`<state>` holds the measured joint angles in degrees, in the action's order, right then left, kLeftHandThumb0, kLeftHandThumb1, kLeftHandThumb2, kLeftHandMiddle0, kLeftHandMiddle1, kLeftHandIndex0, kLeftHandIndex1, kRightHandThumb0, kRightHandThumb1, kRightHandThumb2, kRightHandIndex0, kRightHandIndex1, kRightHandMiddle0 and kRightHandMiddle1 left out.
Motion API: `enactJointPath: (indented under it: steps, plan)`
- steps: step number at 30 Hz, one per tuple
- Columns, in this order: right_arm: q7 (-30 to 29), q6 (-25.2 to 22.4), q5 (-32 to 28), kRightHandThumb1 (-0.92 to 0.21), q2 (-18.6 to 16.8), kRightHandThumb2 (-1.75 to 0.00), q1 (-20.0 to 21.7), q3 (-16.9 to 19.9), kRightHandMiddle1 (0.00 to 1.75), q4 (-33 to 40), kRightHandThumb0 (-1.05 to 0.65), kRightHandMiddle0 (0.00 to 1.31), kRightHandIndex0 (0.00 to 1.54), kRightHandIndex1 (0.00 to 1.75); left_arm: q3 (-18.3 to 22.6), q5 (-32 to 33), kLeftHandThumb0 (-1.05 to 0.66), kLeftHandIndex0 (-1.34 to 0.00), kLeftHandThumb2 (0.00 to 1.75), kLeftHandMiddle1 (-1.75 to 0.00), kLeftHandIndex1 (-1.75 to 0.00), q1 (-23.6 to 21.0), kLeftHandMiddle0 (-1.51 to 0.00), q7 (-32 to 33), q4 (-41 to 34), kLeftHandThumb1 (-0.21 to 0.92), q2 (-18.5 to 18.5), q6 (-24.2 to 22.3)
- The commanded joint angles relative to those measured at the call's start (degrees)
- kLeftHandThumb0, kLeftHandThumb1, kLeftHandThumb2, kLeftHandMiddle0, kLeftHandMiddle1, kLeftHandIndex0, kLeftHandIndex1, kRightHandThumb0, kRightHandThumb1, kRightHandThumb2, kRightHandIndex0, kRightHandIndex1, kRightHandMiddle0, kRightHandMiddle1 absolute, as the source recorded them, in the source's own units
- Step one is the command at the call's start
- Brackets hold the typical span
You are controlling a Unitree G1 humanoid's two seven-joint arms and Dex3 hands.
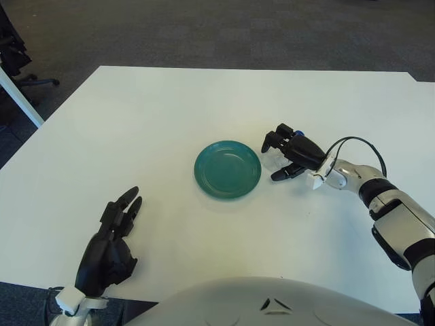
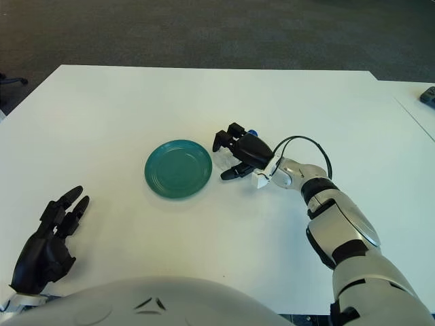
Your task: Put the bottle into the plate.
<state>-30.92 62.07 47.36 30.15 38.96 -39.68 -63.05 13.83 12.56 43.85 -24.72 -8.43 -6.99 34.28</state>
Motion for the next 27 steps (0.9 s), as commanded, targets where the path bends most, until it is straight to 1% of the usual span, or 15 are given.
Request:
enactJointPath:
  steps: [1, 6, 10, 20, 27]
  plan:
    - [1.84, 0.08, 3.16, -0.92, 0.81, -0.61, -1.58, -1.98, 1.75, -1.34, -1.05, 1.12, 1.27, 1.75, 0.40, -1.68, -0.89, 0.00, 1.05, 0.00, -0.65, 7.00, -0.28, 1.06, -0.13, 0.92, 0.37, -0.57]
    - [3.17, 1.16, 2.79, -0.92, 1.67, -0.65, -0.29, -1.48, 1.75, -1.83, -1.05, 1.12, 1.26, 1.75, -0.55, -2.60, -0.90, 0.00, 1.07, 0.00, -0.63, 5.72, -0.28, 1.62, 0.35, 0.92, 0.61, -0.89]
    - [4.11, 2.67, 2.32, -0.92, 3.27, -0.69, 1.12, -0.58, 1.75, -0.46, -1.05, 1.11, 1.25, 1.75, -1.51, -3.70, -0.91, 0.00, 1.07, 0.00, -0.61, 4.26, -0.28, 2.52, 1.33, 0.92, 0.91, -1.44]
    - [5.22, 3.81, 2.58, -0.92, 5.02, -0.78, 3.71, 0.39, 1.75, 0.17, -1.05, 1.10, 1.23, 1.75, -3.78, -6.28, -0.94, 0.00, 1.07, 0.00, -0.60, 0.90, -0.27, 5.84, 3.68, 0.92, 1.27, -2.57]
    - [7.90, 5.13, 1.51, -0.92, 6.32, -0.82, 5.81, 1.59, 1.75, -0.09, -1.05, 1.08, 1.21, 1.75, -5.75, -7.37, -0.95, 0.00, 1.07, 0.00, -0.60, -1.43, -0.26, 8.03, 4.81, 0.92, 1.20, -3.92]
